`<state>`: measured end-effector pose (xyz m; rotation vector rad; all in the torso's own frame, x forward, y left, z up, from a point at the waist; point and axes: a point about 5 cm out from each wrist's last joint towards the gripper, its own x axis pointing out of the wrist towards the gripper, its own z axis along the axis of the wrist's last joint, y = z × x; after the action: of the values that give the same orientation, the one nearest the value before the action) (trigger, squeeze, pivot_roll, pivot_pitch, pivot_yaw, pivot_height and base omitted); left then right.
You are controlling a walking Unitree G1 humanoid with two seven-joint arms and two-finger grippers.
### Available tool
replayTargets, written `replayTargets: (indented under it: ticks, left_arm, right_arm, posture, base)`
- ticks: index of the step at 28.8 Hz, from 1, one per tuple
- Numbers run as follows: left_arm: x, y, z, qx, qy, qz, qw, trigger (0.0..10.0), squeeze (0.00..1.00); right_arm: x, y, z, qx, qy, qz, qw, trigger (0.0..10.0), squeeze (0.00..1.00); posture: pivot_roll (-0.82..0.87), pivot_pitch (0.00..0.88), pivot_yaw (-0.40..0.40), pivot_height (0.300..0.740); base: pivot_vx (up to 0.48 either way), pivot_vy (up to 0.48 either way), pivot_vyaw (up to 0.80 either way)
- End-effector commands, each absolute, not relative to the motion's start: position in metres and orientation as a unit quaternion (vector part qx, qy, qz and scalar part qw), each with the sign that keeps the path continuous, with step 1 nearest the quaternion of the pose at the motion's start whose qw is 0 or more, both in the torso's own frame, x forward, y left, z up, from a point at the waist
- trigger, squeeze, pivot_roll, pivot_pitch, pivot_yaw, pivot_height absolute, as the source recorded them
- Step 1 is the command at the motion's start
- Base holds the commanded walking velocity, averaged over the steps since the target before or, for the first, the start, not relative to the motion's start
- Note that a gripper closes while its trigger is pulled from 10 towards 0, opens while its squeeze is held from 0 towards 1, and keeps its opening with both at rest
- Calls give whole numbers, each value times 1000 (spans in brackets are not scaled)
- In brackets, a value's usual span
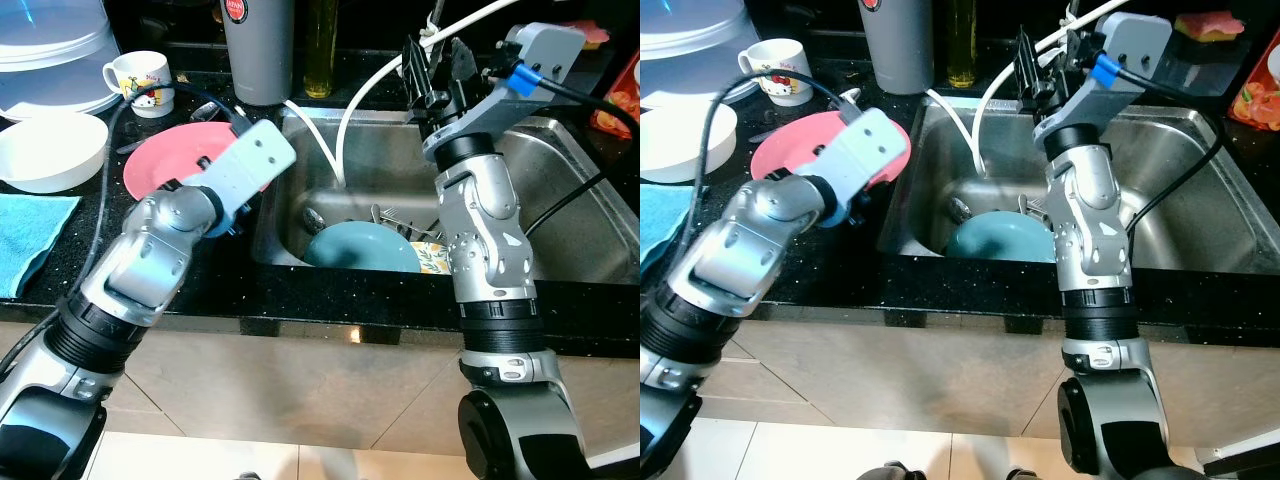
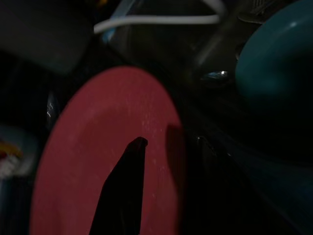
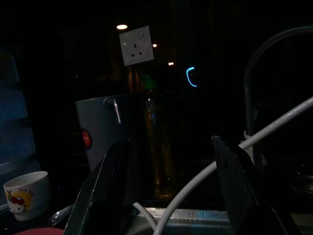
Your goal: Kitchen organization
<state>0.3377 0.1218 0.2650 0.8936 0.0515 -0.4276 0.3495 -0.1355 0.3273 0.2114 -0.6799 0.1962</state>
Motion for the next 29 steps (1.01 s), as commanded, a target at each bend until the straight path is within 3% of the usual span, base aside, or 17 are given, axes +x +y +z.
replayTargets:
  ticks: [1, 9, 21, 25, 27, 28, 29]
  left_arm:
    - [334, 117, 263, 469, 4, -214, 857, 10000, 0]
    - [336, 127, 250, 547, 25, -202, 812, 10000, 0]
    - [343, 134, 240, 578, 31, -179, 796, 10000, 0]
    - [347, 138, 239, 599, 27, -160, 784, 9490, 0]
    - [349, 142, 237, 611, 25, -150, 777, 3529, 0]
    - [349, 142, 236, 613, 25, -148, 776, 3529, 0]
    - [350, 142, 236, 614, 24, -147, 775, 1529, 0]
  right_arm:
    - [345, -137, 329, 101, -333, 94, 933, 10000, 0]
    - [339, -139, 324, 96, -317, 86, 940, 10000, 0]
    - [338, -142, 322, 93, -303, 78, 945, 10000, 0]
    - [338, -142, 322, 94, -301, 76, 946, 10000, 0]
    - [338, -143, 321, 94, -300, 74, 946, 10000, 0]
    - [339, -143, 321, 95, -299, 74, 947, 10000, 0]
    - [339, -143, 321, 95, -298, 74, 947, 10000, 0]
  posture:
    - [162, 87, 20, 740]
    - [154, 71, 19, 740]
    - [149, 75, 16, 740]
    - [144, 79, 17, 740]
    - [143, 82, 17, 740]
    - [143, 82, 17, 740]
    - [146, 83, 16, 740]
  base:
    - [0, 0, 0]
    - [0, 0, 0]
    - [0, 0, 0]
    - [0, 0, 0]
    - [0, 0, 0]
    - [0, 0, 0]
    - [0, 0, 0]
